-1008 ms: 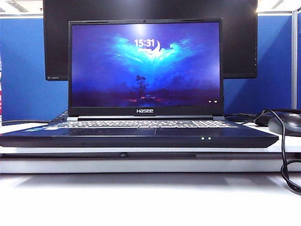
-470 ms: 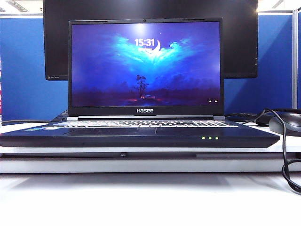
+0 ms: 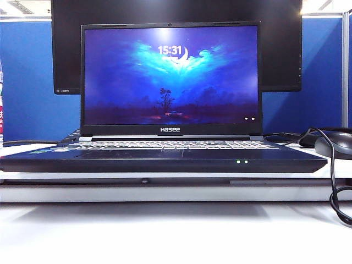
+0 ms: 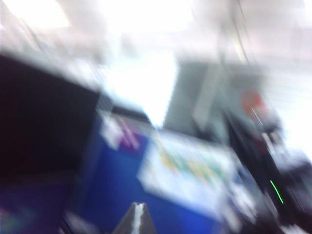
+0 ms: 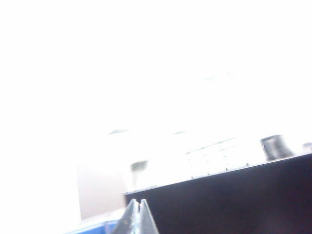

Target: Close the lid of the black laptop.

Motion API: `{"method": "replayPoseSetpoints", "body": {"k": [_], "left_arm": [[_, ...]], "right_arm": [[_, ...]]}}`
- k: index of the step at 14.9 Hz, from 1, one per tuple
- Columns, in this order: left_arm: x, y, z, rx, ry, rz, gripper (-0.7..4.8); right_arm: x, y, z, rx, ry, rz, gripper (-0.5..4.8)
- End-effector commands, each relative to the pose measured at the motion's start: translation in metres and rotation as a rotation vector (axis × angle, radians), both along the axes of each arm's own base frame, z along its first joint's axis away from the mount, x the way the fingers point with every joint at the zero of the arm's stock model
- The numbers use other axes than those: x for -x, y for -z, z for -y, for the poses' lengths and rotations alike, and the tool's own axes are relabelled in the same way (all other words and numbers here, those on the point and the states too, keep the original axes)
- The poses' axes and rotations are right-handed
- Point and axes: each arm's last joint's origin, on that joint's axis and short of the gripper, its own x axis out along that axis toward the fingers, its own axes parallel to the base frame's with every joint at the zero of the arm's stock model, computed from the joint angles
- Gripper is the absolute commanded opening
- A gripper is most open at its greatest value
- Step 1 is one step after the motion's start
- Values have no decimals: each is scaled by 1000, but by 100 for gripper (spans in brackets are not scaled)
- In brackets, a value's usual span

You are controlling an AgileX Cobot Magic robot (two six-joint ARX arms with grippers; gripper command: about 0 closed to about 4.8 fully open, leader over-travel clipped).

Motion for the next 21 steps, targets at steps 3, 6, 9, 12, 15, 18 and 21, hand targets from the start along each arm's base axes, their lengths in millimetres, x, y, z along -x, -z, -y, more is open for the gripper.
{"method": "replayPoseSetpoints", "body": {"k": [3, 6, 9, 12, 15, 18, 21], "left_arm": [[-93, 21, 12, -209, 375, -538, -7], [-130, 63, 39, -296, 447, -681, -7], [-143, 103, 92, -440, 491, -816, -7], [-130, 122, 126, -600, 400, -851, -7], [-117, 140, 129, -790, 284, -961, -7], [-111, 152, 121, -944, 190, -1023, -7], [-112, 156, 120, -1004, 127, -998, -7]], "right_arm": [[-116, -91, -9, 303, -332, -274, -5], [-188, -100, -22, 336, -451, -367, -5], [-235, -75, -44, 342, -462, -446, -5], [-256, -50, -61, 409, -237, -518, -5], [-270, -24, -75, 464, -199, -660, -5], [-277, -2, -95, 577, -74, -753, -5], [-283, 11, -112, 601, -80, -794, -5]]}}
